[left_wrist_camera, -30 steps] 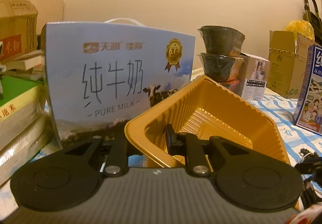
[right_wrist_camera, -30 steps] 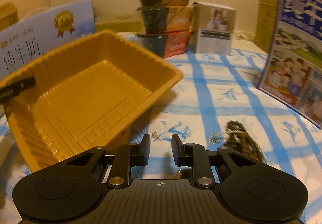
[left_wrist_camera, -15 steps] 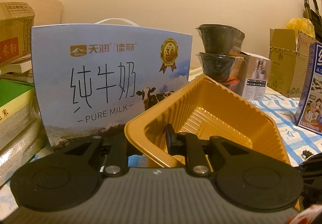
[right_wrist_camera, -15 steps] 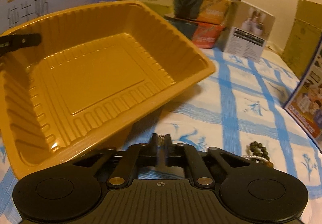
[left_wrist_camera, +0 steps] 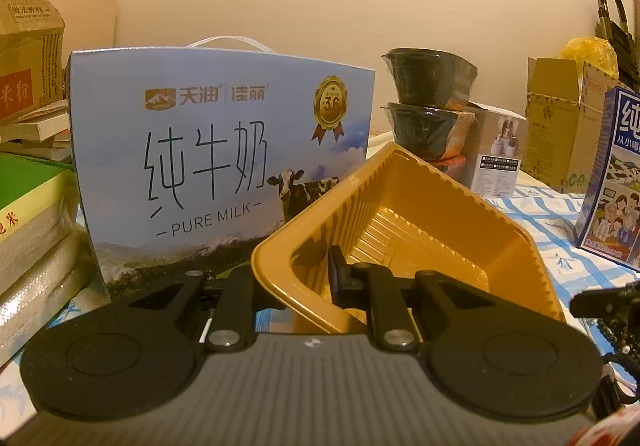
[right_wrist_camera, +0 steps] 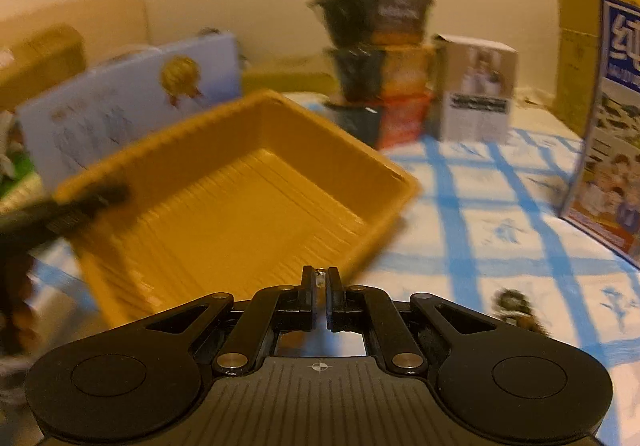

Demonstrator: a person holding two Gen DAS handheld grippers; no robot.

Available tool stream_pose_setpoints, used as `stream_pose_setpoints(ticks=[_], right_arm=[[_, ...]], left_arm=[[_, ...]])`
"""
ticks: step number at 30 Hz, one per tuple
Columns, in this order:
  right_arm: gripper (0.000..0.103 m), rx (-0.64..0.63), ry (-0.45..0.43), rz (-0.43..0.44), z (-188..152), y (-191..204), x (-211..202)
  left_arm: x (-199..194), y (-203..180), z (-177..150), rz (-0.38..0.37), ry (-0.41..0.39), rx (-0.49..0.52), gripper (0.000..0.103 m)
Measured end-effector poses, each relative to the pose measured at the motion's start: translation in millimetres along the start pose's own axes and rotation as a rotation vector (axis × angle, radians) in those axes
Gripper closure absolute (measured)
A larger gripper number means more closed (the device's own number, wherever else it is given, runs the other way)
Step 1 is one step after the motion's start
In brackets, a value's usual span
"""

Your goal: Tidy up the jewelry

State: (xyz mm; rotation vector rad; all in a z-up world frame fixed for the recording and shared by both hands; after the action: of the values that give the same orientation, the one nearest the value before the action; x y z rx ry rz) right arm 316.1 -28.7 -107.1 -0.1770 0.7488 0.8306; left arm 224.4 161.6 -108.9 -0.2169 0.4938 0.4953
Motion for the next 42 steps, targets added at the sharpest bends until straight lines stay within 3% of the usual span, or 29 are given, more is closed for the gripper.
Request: stream_pose_setpoints(ticks=[3,4,6,7,8,15,24,32,37,40,42], right_arm=[[0.097,0.001,-0.015,0.032,7,17,0],[0.092,0.010,-0.014,0.038,9,19,1],[0.069,0.050,-0.037,0.040,11,21,-3],[0.049,0.072,-0.052,0.034,11,19,-7],[0.046,0.092,-0.074,0.025,9,17,-14],[0.046,0.218,-0.072,-0.024,-30,-5,-59],[0.046,0.286,0.080,-0.125,-92,-6,-72],[0.063,0.275,0.143,-0.191,-89,-4,-39],[0.066,0.294,0.165,-0.220,-86,-13,-24],[0.080,0.294,0.177,-0.216,-87,-14,-18],[0.081,0.297,0.172,-0.206,-86,-13,-18]], left_arm=[[-1,0,0,0.000,0.009,-0.005,0.087],[-1,0,0,-0.001,0.011,-0.004,0.087],[-4,0,0,-0.006,0.014,-0.003,0.087],[-6,1,-1,-0.009,0.015,-0.003,0.087],[-8,1,-1,-0.012,0.017,-0.003,0.088],[-24,9,-7,-0.067,0.053,-0.015,0.094],[-41,24,-15,-0.094,0.088,-0.006,0.095],[-46,26,-13,-0.087,0.087,0.003,0.095],[-46,26,-11,-0.087,0.088,0.010,0.095],[-45,26,-10,-0.086,0.087,0.011,0.095],[-45,26,-10,-0.085,0.086,0.012,0.095]])
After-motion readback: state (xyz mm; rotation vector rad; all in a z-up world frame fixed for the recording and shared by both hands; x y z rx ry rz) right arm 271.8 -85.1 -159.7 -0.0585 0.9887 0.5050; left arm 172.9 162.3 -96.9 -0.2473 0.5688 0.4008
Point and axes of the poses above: each gripper's, at about its wrist camera, not at the fingertips, and x roughly the way its jaws point, y to its left, z to its top, the point moved 6 cm from there along x, roughly the way its jaws point, and after that the axes turned 10 degrees about y, right-handed, at the moved point
